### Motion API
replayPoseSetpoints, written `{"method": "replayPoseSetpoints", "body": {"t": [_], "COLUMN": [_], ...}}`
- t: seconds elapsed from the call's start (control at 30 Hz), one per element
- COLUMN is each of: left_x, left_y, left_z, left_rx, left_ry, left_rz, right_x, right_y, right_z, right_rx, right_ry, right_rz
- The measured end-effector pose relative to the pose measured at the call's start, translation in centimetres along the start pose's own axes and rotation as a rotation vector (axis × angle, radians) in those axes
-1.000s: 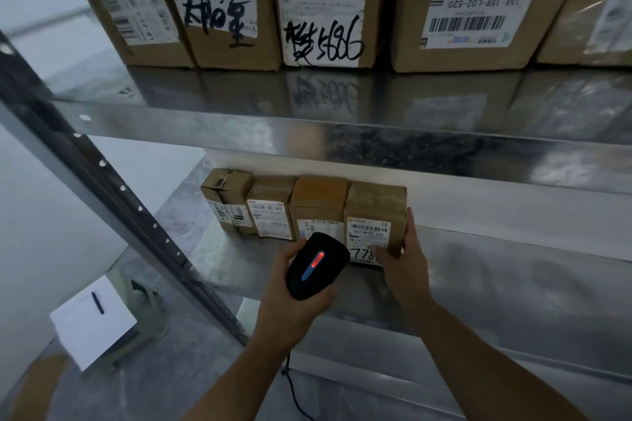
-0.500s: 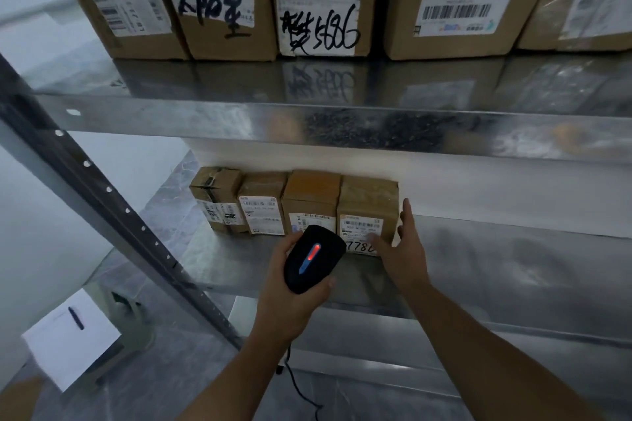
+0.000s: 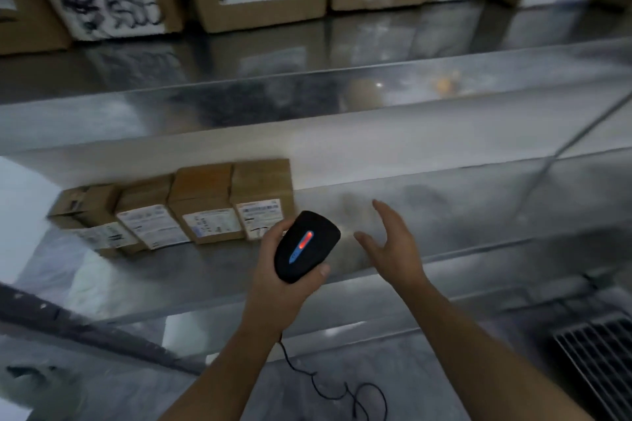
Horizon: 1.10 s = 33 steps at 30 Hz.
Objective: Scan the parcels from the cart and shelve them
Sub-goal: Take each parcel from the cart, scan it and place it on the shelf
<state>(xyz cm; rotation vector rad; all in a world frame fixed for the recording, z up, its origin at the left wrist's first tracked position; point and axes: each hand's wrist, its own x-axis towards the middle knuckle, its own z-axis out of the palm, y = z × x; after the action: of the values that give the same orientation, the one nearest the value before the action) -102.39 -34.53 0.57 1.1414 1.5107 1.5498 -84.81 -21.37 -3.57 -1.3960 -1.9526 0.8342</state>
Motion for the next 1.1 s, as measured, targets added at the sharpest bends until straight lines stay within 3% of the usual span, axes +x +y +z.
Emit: {"method": "replayPoseSetpoints", "body": {"t": [0.33, 0.6, 0.8, 1.1], "left_x": [1.0, 0.0, -2.7, -6.6], "left_y": [1.6, 4.0, 5.8, 7.0], "left_z": [15.5, 30.1, 41.9, 54.5], "left_rx": [-0.006, -0.028, -0.046, -0.115], "left_ry": [-0.219, -0.354, -0.545, -0.783], "left_rz": [0.052, 0.097, 0.145, 0.136], "right_x": [-3.9, -8.5, -13.7, -21.2], "right_y": [8.4, 16.8, 22.8, 28.8], "right_z": [-14.6, -27.4, -36.6, -44.8], "right_rx": [-0.114, -0.2, -0.272, -0.294], "right_ry": [0.227, 0.367, 0.514, 0.709], "right_rz": [-0.028, 0.096, 0.214, 0.418]}}
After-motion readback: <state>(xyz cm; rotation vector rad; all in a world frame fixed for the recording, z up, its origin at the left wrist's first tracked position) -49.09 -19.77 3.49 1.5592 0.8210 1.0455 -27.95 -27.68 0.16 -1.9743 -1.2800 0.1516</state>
